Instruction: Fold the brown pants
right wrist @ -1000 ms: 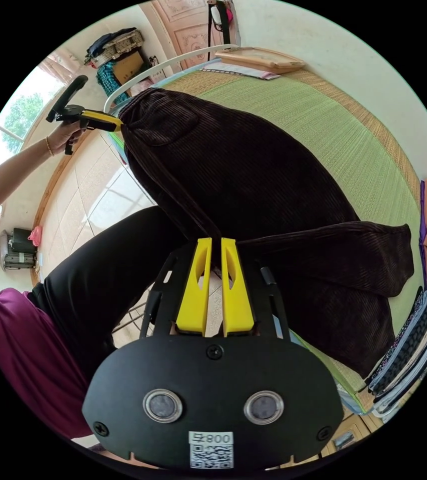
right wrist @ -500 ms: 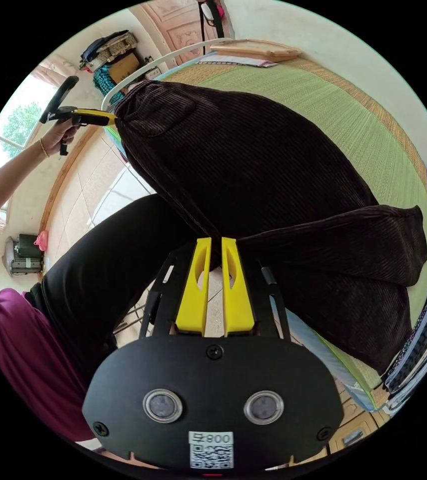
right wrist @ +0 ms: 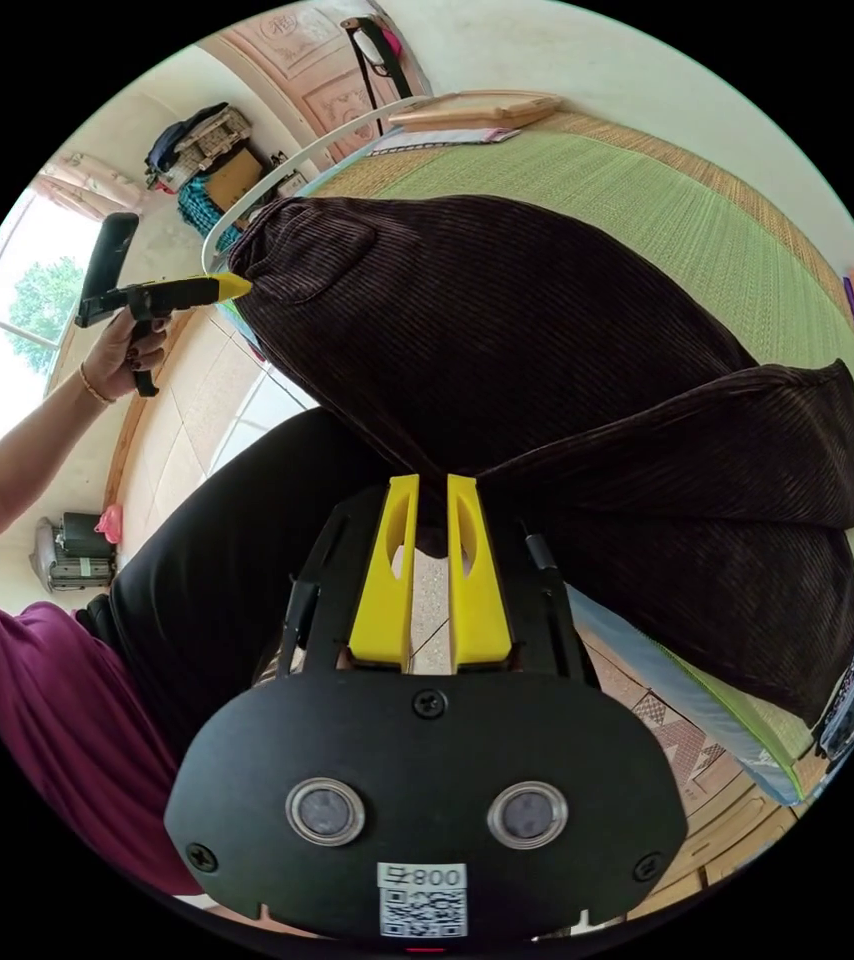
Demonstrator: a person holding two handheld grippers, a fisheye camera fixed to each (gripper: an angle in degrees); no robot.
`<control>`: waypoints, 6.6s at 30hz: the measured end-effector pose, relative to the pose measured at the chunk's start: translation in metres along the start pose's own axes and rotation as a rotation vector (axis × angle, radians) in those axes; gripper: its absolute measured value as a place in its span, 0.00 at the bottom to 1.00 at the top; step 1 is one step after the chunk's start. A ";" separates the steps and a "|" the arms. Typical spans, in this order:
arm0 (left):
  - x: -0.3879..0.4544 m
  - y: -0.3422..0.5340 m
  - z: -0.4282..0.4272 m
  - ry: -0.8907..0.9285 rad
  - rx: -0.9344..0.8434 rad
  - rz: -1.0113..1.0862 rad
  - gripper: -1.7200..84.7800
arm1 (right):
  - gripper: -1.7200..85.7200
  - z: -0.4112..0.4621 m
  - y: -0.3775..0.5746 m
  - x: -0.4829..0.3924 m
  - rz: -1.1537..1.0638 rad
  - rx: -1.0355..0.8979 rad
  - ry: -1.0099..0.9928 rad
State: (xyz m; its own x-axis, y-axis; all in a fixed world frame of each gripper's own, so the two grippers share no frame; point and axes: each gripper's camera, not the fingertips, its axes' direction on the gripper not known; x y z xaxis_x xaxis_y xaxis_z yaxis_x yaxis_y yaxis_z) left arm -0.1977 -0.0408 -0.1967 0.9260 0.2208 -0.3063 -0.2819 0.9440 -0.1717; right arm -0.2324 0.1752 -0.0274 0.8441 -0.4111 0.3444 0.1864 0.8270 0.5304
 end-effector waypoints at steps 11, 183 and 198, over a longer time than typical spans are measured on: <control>-0.015 0.045 0.038 0.020 -0.054 -0.123 0.02 | 0.05 0.028 0.009 0.018 0.053 0.017 -0.064; 0.359 -0.370 0.384 -0.314 -0.073 0.131 0.04 | 0.02 0.008 0.350 0.275 0.542 0.837 -0.013; 0.219 -0.277 0.330 -0.124 -0.059 0.005 0.03 | 0.06 0.158 -0.063 0.081 -0.236 0.162 -0.327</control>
State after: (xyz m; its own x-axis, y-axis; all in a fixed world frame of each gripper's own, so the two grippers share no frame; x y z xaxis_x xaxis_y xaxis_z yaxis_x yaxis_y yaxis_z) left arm 0.1658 -0.1733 0.0926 0.9473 0.2576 -0.1902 -0.2977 0.9274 -0.2266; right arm -0.2553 0.0299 0.0894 0.5794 -0.7028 0.4128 0.2514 0.6359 0.7297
